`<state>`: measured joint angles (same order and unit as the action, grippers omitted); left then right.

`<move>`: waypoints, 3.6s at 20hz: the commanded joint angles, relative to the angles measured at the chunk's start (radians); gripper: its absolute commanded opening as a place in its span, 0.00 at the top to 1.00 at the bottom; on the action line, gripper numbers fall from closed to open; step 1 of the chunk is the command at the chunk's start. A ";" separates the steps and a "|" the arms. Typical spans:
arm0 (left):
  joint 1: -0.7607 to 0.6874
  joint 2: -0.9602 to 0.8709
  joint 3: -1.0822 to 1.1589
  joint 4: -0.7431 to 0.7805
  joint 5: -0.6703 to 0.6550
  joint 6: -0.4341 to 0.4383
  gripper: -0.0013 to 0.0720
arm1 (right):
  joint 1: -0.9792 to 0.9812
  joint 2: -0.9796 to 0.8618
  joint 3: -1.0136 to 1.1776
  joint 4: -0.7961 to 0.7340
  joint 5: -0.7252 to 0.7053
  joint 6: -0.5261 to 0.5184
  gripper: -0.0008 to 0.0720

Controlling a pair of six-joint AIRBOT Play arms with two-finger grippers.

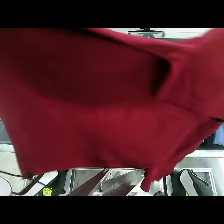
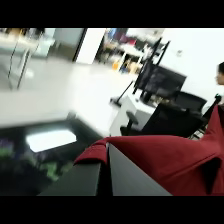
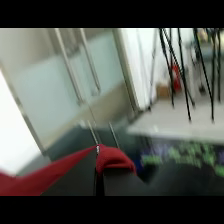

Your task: Fold the shirts.

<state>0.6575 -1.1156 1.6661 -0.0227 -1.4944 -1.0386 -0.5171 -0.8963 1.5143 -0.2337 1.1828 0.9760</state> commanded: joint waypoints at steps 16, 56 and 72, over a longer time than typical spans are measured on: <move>-0.381 -1.046 0.350 0.699 0.132 -0.046 0.97 | 0.228 -1.047 0.006 -0.017 -0.137 -0.099 0.97; -0.436 -0.411 -0.747 0.843 0.211 0.013 0.95 | 0.042 -0.430 -1.045 -0.543 -0.025 0.151 0.42; -0.191 -0.394 -0.747 0.946 -0.071 -0.066 0.96 | 0.090 -0.067 -0.996 -0.814 0.126 0.403 0.97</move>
<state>0.4419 -1.5223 0.9188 0.8997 -1.5196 -1.0843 -0.4240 -1.0809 0.5152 -0.9730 1.2770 1.2999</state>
